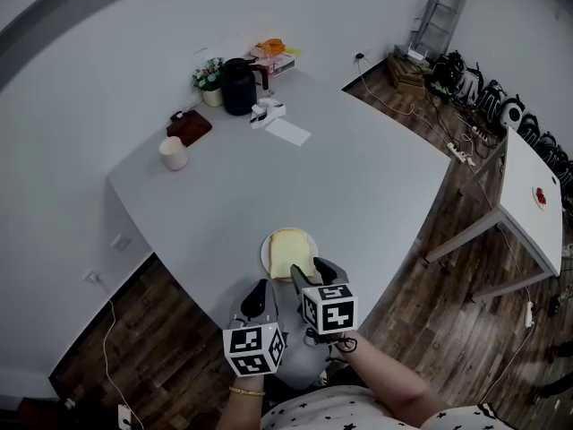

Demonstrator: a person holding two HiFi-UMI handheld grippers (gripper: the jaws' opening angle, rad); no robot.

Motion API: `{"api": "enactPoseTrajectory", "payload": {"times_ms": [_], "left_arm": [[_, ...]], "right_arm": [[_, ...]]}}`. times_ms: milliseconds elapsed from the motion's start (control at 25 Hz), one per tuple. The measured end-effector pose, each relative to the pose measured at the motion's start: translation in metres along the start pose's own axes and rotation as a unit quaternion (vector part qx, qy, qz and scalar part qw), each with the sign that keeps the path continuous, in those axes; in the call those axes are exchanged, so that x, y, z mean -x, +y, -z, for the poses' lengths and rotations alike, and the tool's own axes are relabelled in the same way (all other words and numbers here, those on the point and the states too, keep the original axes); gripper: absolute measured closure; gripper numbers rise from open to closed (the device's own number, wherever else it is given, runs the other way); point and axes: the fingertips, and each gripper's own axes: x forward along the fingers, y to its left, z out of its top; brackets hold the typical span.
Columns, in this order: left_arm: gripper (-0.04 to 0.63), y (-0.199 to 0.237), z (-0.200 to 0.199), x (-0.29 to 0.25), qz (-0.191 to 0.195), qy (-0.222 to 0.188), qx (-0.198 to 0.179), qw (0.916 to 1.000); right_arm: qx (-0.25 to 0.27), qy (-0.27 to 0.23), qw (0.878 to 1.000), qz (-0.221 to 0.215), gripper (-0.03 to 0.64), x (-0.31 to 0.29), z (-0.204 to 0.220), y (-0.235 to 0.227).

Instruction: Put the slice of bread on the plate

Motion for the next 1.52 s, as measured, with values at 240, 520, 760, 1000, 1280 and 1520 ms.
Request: {"api": "enactPoseTrajectory", "payload": {"times_ms": [240, 520, 760, 1000, 1280, 1520], "left_arm": [[0.588, -0.003, -0.006, 0.009, -0.005, -0.002, -0.001, 1.0000], [0.588, -0.003, -0.009, 0.016, -0.015, -0.004, -0.005, 0.9999], [0.588, -0.005, -0.011, 0.020, -0.019, -0.008, -0.006, 0.9998], [0.588, -0.006, -0.016, 0.020, -0.019, -0.014, -0.011, 0.9997], [0.588, -0.006, -0.016, 0.022, -0.022, -0.014, -0.013, 0.9996], [0.588, -0.004, -0.018, 0.022, -0.021, -0.013, -0.014, 0.9996]], "right_arm": [[-0.008, -0.013, 0.999, -0.041, 0.617, 0.023, -0.001, 0.015], [-0.003, -0.045, 0.997, -0.056, 0.618, 0.045, -0.007, 0.022], [0.006, -0.050, 0.997, -0.060, 0.618, 0.052, -0.008, 0.021], [0.014, -0.048, 0.997, -0.065, 0.618, 0.051, -0.010, 0.025], [0.019, -0.060, 0.996, -0.066, 0.618, 0.056, -0.016, 0.028], [0.025, -0.062, 0.995, -0.069, 0.618, 0.056, -0.018, 0.035]]}}
